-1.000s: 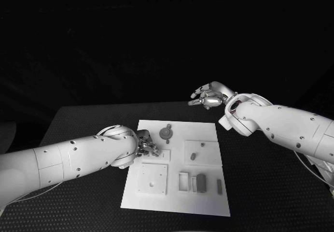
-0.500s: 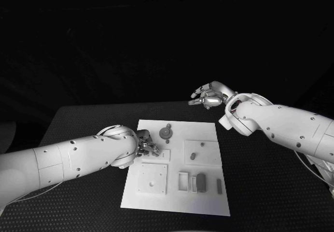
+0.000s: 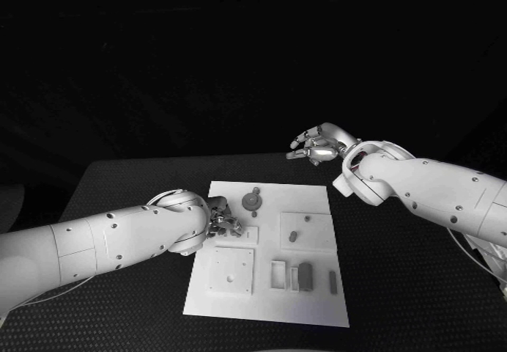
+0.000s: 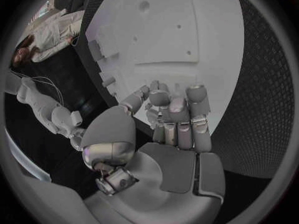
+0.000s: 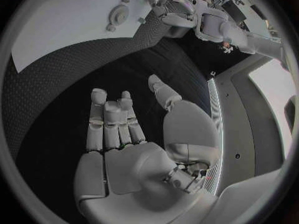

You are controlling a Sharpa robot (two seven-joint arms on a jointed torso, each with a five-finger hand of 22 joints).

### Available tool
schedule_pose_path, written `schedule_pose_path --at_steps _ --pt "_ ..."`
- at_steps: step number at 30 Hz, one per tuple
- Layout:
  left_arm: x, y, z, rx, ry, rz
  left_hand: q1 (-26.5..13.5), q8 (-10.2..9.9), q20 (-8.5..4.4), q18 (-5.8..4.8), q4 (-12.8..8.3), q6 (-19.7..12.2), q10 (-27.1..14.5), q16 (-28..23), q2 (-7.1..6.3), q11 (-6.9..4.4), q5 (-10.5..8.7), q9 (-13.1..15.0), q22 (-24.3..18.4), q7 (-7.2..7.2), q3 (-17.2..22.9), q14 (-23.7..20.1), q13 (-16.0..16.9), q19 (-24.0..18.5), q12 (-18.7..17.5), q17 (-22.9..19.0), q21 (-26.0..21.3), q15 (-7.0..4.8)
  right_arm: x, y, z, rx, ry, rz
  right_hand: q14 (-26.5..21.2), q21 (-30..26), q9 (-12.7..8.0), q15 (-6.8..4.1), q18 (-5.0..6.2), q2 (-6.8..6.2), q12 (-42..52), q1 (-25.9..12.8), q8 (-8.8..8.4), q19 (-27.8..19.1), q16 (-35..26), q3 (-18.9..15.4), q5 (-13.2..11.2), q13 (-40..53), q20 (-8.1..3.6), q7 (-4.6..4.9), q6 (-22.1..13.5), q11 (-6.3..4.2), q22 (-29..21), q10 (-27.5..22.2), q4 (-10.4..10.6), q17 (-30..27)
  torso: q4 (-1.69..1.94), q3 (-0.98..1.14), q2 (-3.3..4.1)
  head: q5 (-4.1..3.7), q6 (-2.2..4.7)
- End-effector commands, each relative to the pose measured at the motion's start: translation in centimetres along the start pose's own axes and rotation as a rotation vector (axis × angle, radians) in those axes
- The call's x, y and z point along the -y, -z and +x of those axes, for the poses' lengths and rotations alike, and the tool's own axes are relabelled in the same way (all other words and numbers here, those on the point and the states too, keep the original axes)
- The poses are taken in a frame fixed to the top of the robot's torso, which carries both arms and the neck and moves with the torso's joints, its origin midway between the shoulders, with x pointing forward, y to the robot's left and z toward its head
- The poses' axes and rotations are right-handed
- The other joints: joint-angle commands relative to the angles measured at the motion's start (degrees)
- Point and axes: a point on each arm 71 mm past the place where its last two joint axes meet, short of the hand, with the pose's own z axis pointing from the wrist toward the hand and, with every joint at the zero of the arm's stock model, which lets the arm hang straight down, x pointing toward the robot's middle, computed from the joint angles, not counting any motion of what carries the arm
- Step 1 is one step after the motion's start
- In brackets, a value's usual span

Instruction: Assemble the parts on the task board

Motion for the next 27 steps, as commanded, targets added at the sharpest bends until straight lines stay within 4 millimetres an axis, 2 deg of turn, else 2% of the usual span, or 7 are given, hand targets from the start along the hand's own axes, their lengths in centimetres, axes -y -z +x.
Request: schedule_pose_path --at_steps 1,8,20,24,27 --pt "0.12 0.03 0.07 -0.001 -0.013 0.006 -0.87 -0.25 -0.28 2.54 0.63 5.50 -0.13 0.39 0.02 -0.12 0.14 0.09 1.12 -1.06 0.00 -1.22 -0.11 0.44 0.40 -0.19 0.18 -0.77 -0.04 0.00 0.06 -0.013 0.000 -0.006 -0.35 -0.37 -0.03 0.08 0.68 0.03 0.34 -0.48 -0.14 0.04 0.35 -0.20 0.17 -0.09 0.36 0.44 -0.10 0.03 0.46 -0.46 0.14 -0.08 0.01 -0.01 0.02 0.01 0.00" --pt "0.05 0.03 0.08 -0.002 -0.013 0.005 -1.98 -0.35 -0.26 2.57 1.34 5.70 -0.07 0.77 0.81 -0.19 0.18 0.21 1.14 -1.13 0.05 -1.31 -0.28 0.45 0.49 -0.64 0.27 -0.84 -0.03 -0.01 0.07 -0.015 0.000 -0.006 -0.36 -0.37 -0.04 0.09 0.68 0.00 0.36 -0.57 -0.14 0.04 0.36 -0.23 0.17 -0.11 0.36 0.44 -0.12 0.04 0.46 -0.47 0.20 -0.09 -0.01 -0.01 0.01 0.03 0.01" --pt "0.07 0.04 0.14 -0.004 -0.013 0.006 -2.03 -0.49 -0.23 2.59 0.50 5.82 0.01 1.15 1.87 -0.24 0.88 0.33 1.19 -1.18 0.19 -1.41 -0.48 0.42 0.56 -1.10 0.43 -0.90 0.00 -0.01 0.07 -0.016 0.000 -0.005 -0.37 -0.39 -0.04 0.09 0.68 0.03 0.38 -0.70 -0.14 0.04 0.38 -0.24 0.18 -0.14 0.37 0.45 -0.13 0.05 0.46 -0.48 0.31 -0.10 0.00 0.00 0.01 0.04 -0.01" --pt "0.09 0.04 0.16 -0.002 -0.012 0.008 -1.82 -0.58 -0.23 2.61 -0.25 5.85 0.00 1.31 1.95 -0.24 1.14 0.39 1.18 -1.18 0.29 -1.48 -0.59 0.39 0.57 -1.35 0.50 -0.91 0.00 -0.02 0.08 -0.016 0.000 -0.005 -0.38 -0.39 -0.04 0.10 0.68 0.03 0.39 -0.72 -0.14 0.04 0.39 -0.24 0.18 -0.14 0.37 0.45 -0.13 0.05 0.46 -0.48 0.33 -0.11 0.00 0.01 0.02 0.09 -0.02" --pt "0.15 0.04 0.17 0.000 -0.011 0.011 -0.79 -0.73 -0.21 2.63 -1.62 5.86 0.00 1.55 2.54 -0.22 2.01 0.49 1.15 -1.16 0.88 -1.57 -0.75 0.40 0.62 -1.78 0.58 -0.91 -0.02 -0.03 0.10 -0.018 0.000 -0.005 -0.38 -0.39 -0.04 0.10 0.68 0.03 0.40 -0.74 -0.14 0.04 0.39 -0.24 0.18 -0.15 0.36 0.45 -0.13 0.05 0.46 -0.48 0.35 -0.11 -0.03 0.00 0.02 0.10 0.00"
